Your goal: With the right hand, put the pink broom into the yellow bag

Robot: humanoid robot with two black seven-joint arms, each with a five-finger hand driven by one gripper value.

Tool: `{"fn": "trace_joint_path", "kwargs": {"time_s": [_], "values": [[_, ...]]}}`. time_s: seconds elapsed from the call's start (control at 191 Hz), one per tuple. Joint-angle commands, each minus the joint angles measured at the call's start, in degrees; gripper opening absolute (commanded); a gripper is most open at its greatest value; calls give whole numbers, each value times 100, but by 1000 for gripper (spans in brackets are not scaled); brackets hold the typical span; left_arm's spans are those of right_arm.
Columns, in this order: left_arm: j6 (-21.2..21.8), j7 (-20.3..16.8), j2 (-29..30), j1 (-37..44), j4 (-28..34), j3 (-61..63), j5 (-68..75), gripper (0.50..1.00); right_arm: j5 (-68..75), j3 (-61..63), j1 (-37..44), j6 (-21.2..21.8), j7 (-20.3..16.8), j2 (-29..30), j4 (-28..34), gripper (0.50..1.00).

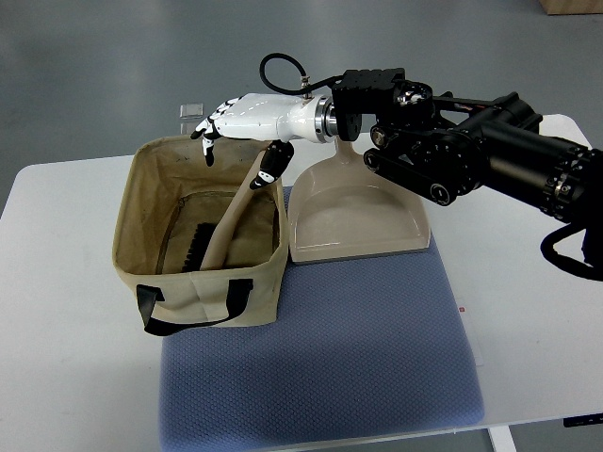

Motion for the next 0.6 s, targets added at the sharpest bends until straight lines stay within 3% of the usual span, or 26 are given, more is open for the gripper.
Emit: {"fn": "trace_joint_path", "kwargs": {"time_s": [0.0,0.382,0.597], "values": [[0,0,0,0,0,6,0,1000,248,374,-19,-8,2,-36,-8,893],[0,0,0,0,0,-3,0,1000,2207,1974,-1451,10,2,-1037,-34,895],[0,0,0,0,0,6,0,1000,4334,2422,-2084,10,2,-1126,-69,897]]}}
